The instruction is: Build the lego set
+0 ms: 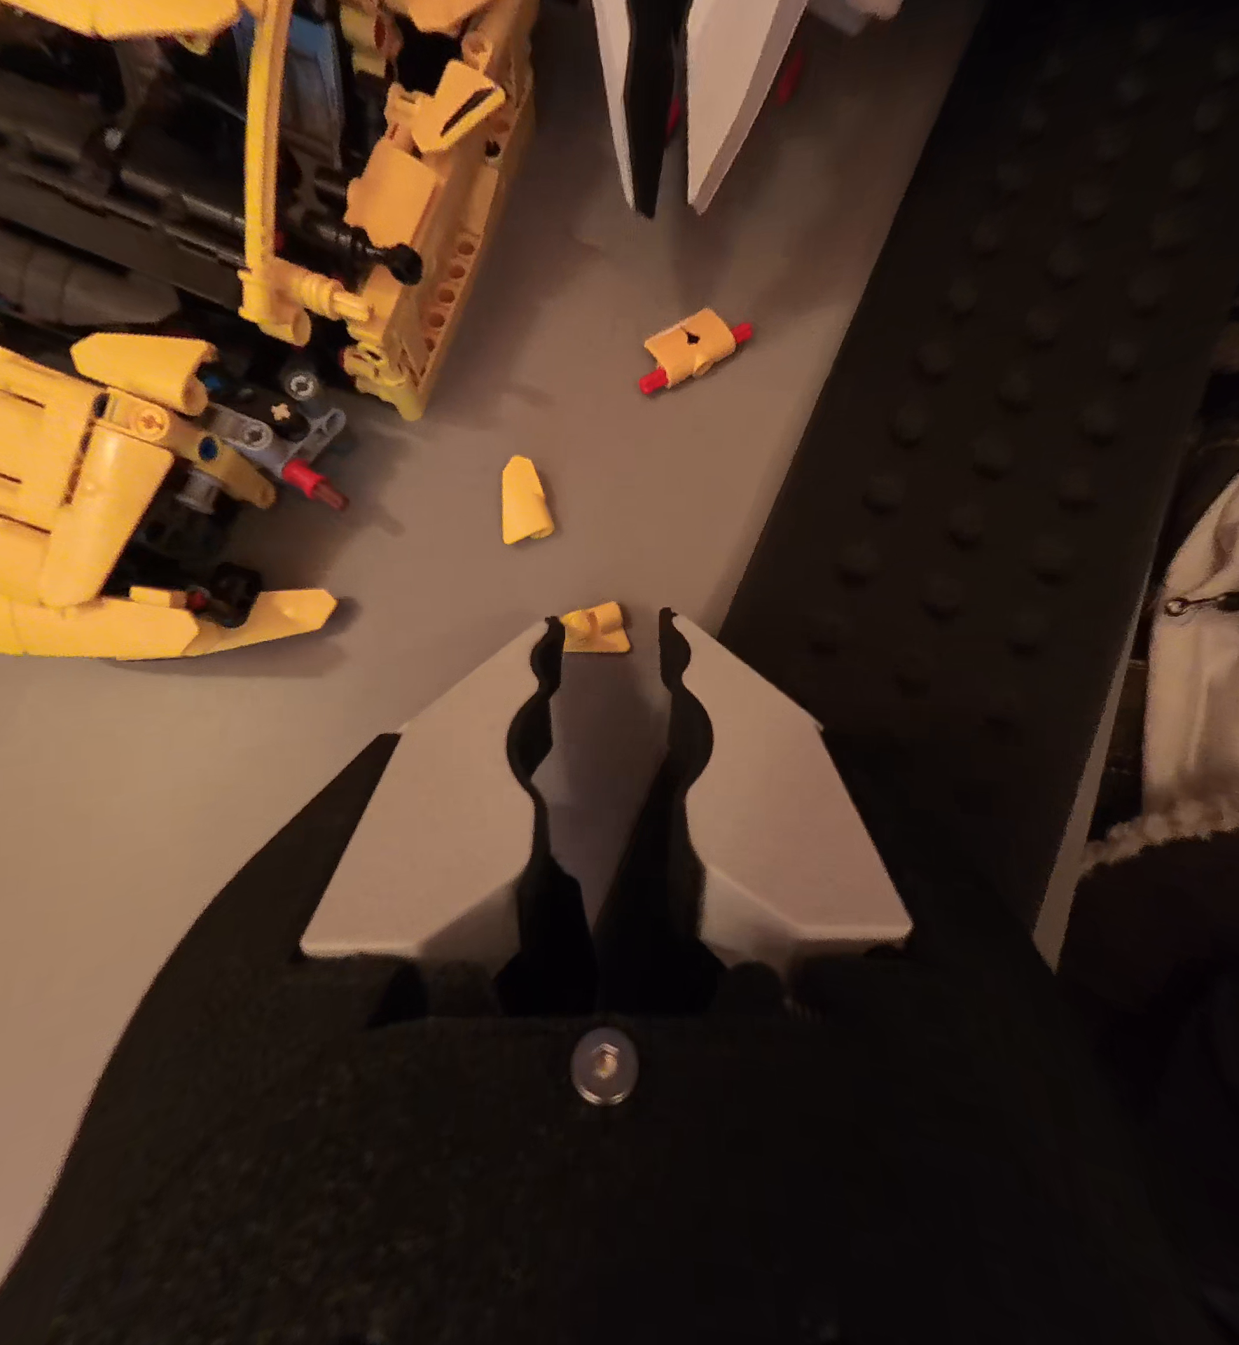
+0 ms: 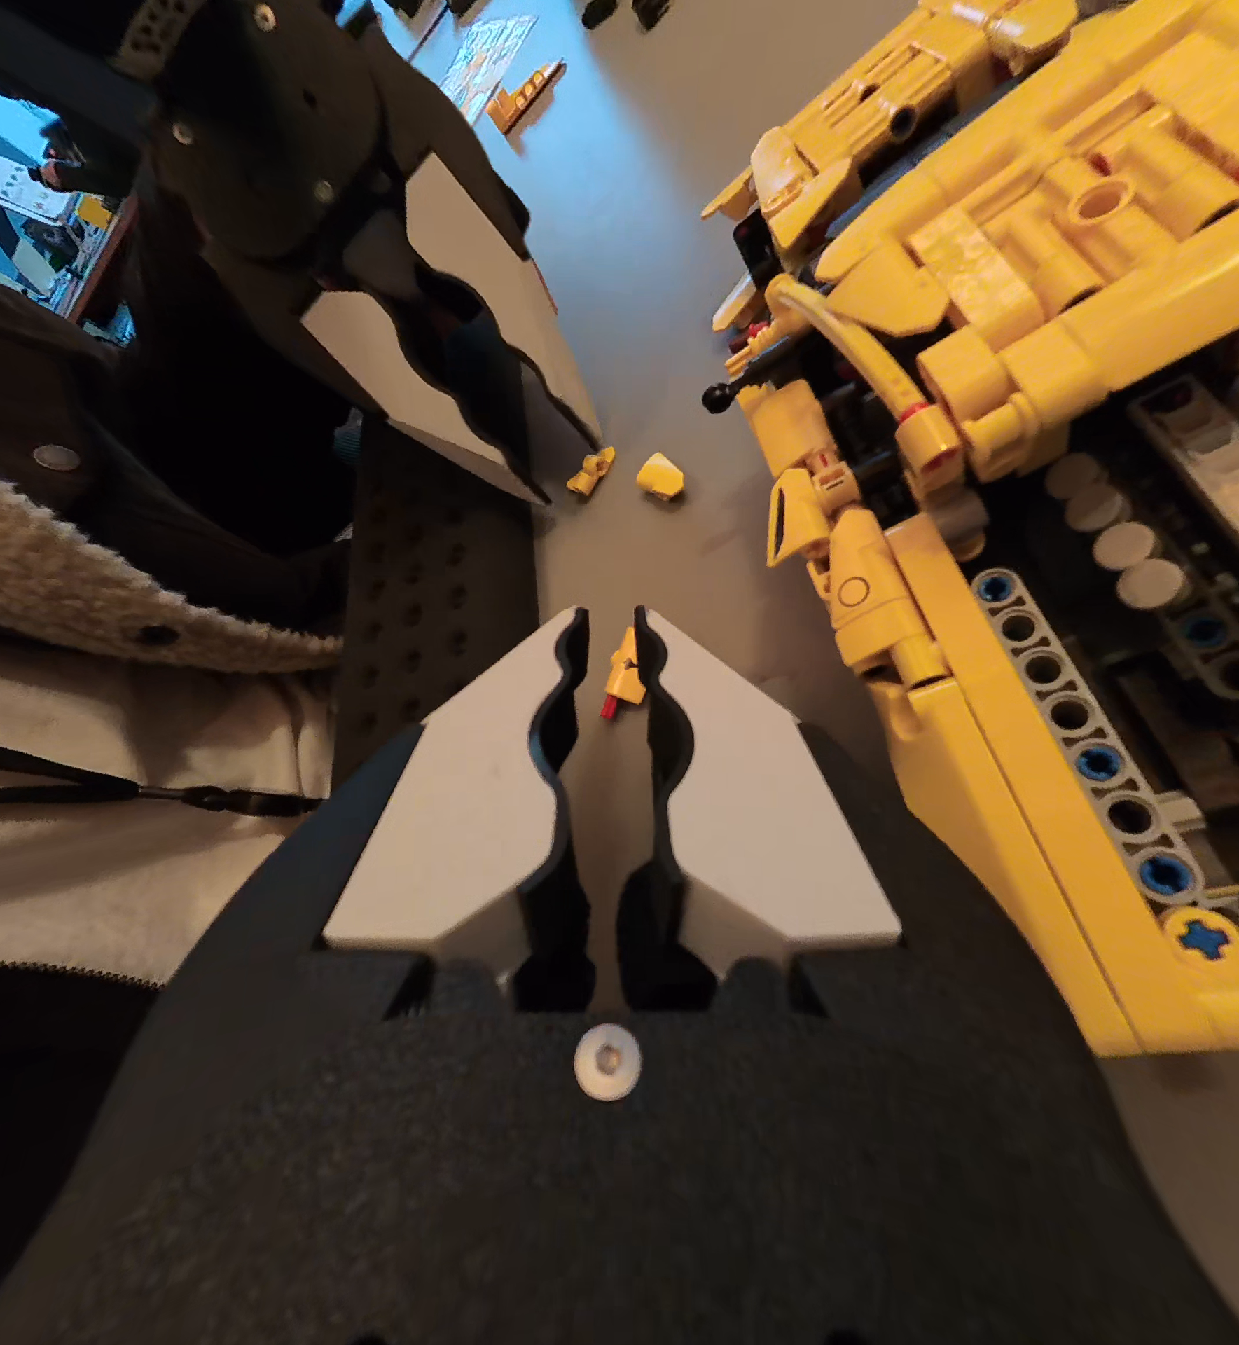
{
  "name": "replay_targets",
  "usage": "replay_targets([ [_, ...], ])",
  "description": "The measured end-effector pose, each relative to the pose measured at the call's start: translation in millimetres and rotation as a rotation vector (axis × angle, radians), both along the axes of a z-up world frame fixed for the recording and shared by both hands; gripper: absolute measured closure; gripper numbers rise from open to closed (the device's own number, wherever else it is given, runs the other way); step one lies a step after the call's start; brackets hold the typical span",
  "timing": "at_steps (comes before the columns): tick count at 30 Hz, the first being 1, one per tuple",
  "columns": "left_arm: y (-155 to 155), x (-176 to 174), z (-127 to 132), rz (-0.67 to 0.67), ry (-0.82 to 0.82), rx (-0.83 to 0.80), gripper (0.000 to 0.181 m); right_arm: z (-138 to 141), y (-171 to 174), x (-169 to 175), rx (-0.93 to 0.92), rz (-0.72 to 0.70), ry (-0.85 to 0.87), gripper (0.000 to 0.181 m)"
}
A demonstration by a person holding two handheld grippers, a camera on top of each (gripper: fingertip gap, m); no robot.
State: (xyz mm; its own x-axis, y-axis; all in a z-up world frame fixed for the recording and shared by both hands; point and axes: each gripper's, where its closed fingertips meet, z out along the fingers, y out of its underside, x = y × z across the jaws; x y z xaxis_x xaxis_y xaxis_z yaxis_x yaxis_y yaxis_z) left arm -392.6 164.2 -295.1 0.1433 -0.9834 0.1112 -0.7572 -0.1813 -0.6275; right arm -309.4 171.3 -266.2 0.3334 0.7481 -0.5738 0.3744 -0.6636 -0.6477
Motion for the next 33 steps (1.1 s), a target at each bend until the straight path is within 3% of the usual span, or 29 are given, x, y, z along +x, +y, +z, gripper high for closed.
replay_targets([
  [15, 10, 5, 4, 0.021, -0.025, 0.061, 0.167, 4, 0, -3, 0.036, 0.002, 0.015, 0.169],
  [17, 20, 14, 22, 0.081, -0.14, 0.066, 0.167, 15, 4, -7, 0.122, -0.002, 0.056, 0.163],
  [20, 33, 32, 72, 0.168, -0.464, 0.09, 0.167, 43, 10, -19, 0.356, -0.01, 0.155, 0.151],
  [23, 39, 36, 115, 0.218, -0.74, 0.193, 0.167, 73, 6, -33, 0.533, -0.018, 0.279, 0.15],
  [25, 36, 37, 126, 0.2, -0.814, 0.272, 0.167, 86, 6, -38, 0.456, -0.061, 0.373, 0.149],
  [28, 29, 35, 146, 0.163, -0.91, 0.423, 0.167, 92, 7, -40, 0.312, -0.086, 0.443, 0.132],
  [33, 19, 41, 148, 0.088, -0.916, 0.533, 0.167, 108, 3, -40, 0.224, -0.085, 0.555, 0.141],
])
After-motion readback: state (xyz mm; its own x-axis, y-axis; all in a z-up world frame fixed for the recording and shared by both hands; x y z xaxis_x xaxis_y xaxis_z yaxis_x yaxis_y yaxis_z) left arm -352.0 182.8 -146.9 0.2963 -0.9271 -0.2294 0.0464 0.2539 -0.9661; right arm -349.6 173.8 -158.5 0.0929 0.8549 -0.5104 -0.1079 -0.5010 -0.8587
